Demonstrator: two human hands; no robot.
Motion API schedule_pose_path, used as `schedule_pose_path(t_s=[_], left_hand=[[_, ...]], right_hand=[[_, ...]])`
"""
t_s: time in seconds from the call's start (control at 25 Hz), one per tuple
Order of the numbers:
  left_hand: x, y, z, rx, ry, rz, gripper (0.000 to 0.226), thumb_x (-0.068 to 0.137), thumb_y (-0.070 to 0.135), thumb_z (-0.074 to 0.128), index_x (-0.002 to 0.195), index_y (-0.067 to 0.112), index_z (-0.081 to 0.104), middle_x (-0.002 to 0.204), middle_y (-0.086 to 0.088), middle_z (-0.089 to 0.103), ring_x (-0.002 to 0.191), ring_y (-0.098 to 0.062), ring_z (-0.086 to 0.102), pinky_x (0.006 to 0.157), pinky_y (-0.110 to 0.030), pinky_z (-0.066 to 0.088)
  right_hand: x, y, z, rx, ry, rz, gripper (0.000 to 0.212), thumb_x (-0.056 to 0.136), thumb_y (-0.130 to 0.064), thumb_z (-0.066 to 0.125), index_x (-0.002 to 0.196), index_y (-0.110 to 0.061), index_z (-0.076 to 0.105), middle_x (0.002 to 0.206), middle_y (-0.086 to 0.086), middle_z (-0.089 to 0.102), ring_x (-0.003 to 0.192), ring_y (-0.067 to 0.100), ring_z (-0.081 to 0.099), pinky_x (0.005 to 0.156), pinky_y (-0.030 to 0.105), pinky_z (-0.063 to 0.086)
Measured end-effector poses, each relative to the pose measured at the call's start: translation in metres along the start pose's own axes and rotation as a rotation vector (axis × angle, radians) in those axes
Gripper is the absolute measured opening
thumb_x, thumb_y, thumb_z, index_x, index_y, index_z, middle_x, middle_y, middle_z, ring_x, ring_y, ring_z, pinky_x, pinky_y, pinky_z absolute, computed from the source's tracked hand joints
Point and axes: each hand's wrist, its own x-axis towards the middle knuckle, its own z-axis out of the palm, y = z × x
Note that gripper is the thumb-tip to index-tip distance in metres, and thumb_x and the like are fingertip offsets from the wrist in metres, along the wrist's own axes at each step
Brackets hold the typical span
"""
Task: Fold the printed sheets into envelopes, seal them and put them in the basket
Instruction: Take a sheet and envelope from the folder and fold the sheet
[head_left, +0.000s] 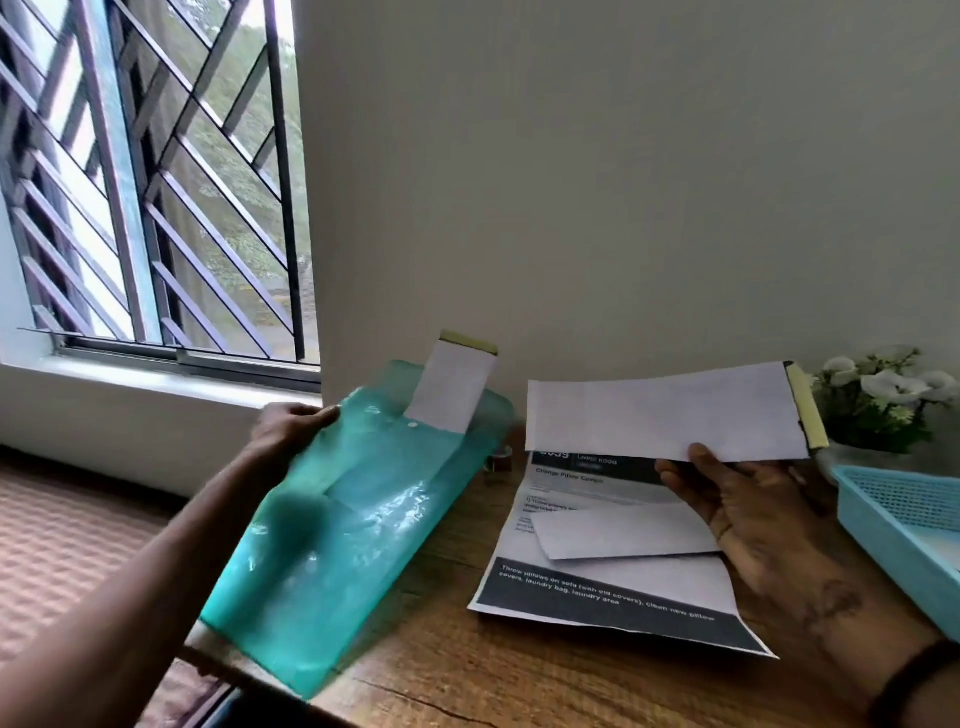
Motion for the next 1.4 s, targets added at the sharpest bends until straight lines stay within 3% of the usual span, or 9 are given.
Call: schedule_pose_path(t_s=[0.16,0.64,0.8,0.92,1.0,1.08,1.2,1.32,1.4], left_hand=[[0.007,-0.025,-0.014,0.205,0.245,-0.137,0.041,0.088,0.034,0.084,0.117,0.005,0.078,0.119,-0.018,0.077,0.117,-0.033,0.067,0.101,-0.037,0.049],[-0.009,-0.017,0.020,0.396,0.224,-0.175,0.015,0.085,0.012,0.073,0.094,0.001,0.079,0.102,-0.024,0.075,0.102,-0.036,0.070,0.088,-0.038,0.056],[-0.022,-0.006,0.032,0.554,0.202,-0.195,0.044,0.092,0.033,0.071,0.120,-0.001,0.069,0.127,-0.029,0.066,0.121,-0.044,0.060,0.104,-0.046,0.049],[-0.047,0.027,0.060,0.523,0.200,0.354,0.062,0.094,0.053,0.069,0.142,0.015,0.060,0.141,-0.025,0.059,0.133,-0.043,0.051,0.109,-0.050,0.043],[-0.078,0.059,0.093,0.473,-0.049,0.783,0.084,0.084,0.071,0.069,0.152,0.025,0.051,0.153,-0.014,0.051,0.142,-0.034,0.042,0.114,-0.051,0.039],[-0.112,0.082,0.138,0.653,-0.244,1.035,0.112,0.073,0.093,0.056,0.163,0.035,0.025,0.167,-0.003,0.032,0.154,-0.027,0.024,0.126,-0.055,0.021],[-0.151,0.094,0.193,0.796,-0.340,1.181,0.123,0.073,0.092,0.054,0.166,0.035,-0.003,0.166,-0.003,0.026,0.155,-0.027,0.021,0.127,-0.064,0.002],[-0.147,0.092,0.196,0.723,-0.235,1.212,0.116,0.078,0.071,0.066,0.166,0.028,0.006,0.144,-0.003,0.041,0.133,-0.027,0.042,0.125,-0.056,0.017],[-0.127,0.086,0.179,0.674,-0.169,1.136,0.122,0.073,0.073,0.074,0.167,0.028,0.009,0.136,-0.003,0.044,0.124,-0.026,0.043,0.115,-0.047,0.028]], right_hand=[[-0.001,0.001,-0.002,-0.041,0.005,0.024,0.004,0.098,-0.003,0.061,0.099,-0.001,0.064,0.077,0.012,0.080,0.072,0.026,0.080,0.068,0.034,0.066],[0.004,0.004,-0.007,-0.082,0.019,0.038,0.014,0.097,-0.004,0.064,0.104,0.008,0.063,0.094,0.024,0.074,0.073,0.028,0.080,0.061,0.029,0.064],[0.001,0.005,-0.003,-0.110,0.010,0.056,0.014,0.096,-0.003,0.065,0.104,0.009,0.063,0.094,0.026,0.075,0.072,0.028,0.080,0.063,0.032,0.066],[-0.004,0.003,0.001,-0.128,-0.014,0.083,0.013,0.095,-0.003,0.067,0.102,0.007,0.065,0.096,0.028,0.077,0.078,0.031,0.080,0.071,0.037,0.067],[-0.007,0.003,0.004,-0.140,-0.035,0.100,0.016,0.094,-0.003,0.068,0.105,0.008,0.065,0.098,0.027,0.077,0.085,0.034,0.079,0.075,0.038,0.066],[-0.014,0.003,0.007,-0.180,-0.087,0.105,0.022,0.091,-0.003,0.072,0.109,0.009,0.066,0.097,0.026,0.078,0.087,0.035,0.079,0.073,0.036,0.067],[-0.021,-0.001,0.012,-0.348,-0.241,0.057,0.030,0.085,-0.009,0.080,0.112,-0.005,0.069,0.095,0.007,0.082,0.088,0.021,0.080,0.072,0.027,0.064],[-0.016,-0.019,0.009,-0.843,-0.352,-0.137,0.030,0.083,-0.020,0.085,0.101,-0.034,0.065,0.078,-0.032,0.074,0.078,-0.012,0.072,0.059,0.001,0.050],[-0.008,-0.029,0.002,-1.207,-0.275,-0.262,0.029,0.082,-0.034,0.086,0.107,-0.034,0.071,0.090,-0.027,0.074,0.087,-0.004,0.072,0.064,0.004,0.051]])
